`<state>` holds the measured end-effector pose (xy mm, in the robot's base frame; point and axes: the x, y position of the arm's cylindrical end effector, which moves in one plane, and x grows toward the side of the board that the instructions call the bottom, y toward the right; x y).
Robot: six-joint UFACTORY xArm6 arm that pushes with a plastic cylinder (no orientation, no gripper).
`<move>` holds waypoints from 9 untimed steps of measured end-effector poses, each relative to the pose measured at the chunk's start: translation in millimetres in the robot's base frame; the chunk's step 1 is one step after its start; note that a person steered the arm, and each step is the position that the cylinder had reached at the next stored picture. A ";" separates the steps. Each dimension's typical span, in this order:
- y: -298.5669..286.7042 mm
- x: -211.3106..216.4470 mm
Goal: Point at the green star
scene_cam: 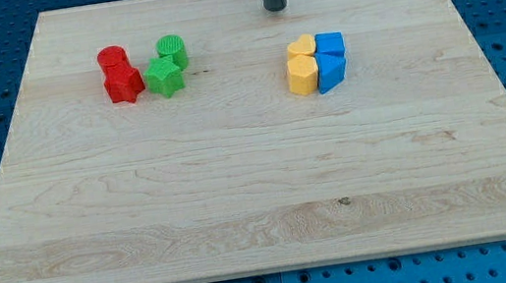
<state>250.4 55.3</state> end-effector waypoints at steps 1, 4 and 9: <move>0.0 0.0; 66.7 30.3; -45.9 242.6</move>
<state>492.9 9.3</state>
